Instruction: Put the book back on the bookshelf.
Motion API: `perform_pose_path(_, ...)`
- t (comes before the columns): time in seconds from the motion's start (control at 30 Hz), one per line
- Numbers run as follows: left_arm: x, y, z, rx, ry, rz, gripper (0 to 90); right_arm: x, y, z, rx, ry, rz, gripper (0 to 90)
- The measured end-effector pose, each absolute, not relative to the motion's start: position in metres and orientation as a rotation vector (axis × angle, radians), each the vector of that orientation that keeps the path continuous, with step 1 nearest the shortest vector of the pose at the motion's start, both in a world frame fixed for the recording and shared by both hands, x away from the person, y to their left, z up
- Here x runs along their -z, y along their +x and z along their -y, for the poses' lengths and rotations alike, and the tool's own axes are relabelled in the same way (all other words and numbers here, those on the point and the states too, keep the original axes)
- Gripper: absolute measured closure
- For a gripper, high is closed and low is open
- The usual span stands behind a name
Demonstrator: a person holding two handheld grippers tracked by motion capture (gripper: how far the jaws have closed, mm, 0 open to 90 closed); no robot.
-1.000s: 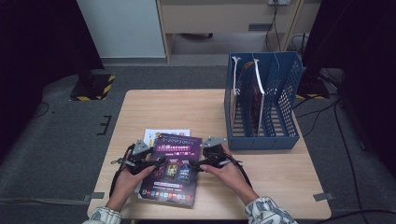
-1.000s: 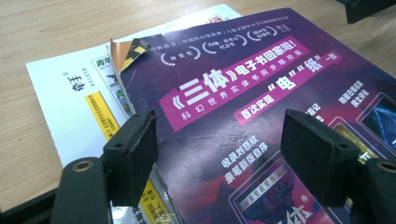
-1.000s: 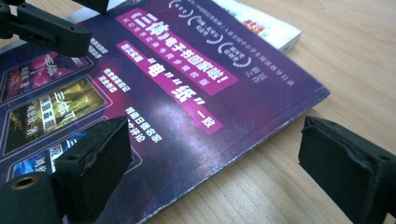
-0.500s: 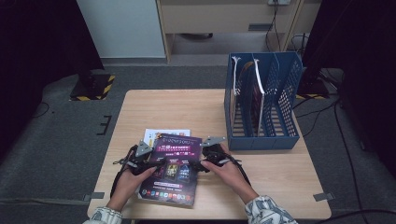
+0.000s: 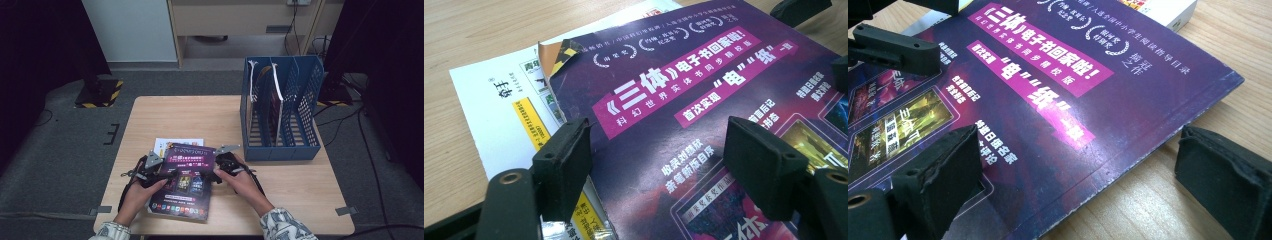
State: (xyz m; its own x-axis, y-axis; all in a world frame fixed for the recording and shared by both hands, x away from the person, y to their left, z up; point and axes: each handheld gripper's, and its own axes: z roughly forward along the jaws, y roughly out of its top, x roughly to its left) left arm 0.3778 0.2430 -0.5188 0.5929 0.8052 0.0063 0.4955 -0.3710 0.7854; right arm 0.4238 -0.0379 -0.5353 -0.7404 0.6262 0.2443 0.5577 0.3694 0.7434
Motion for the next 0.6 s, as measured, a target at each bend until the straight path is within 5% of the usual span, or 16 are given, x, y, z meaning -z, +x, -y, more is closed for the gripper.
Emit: perform_pose_path(0.6,0.5191,0.3777,-0.2429,-0.508,2.043,-1.028,27.0,0.5385,0.427,0.0388,-1.353,1.111,-2.542,3.2)
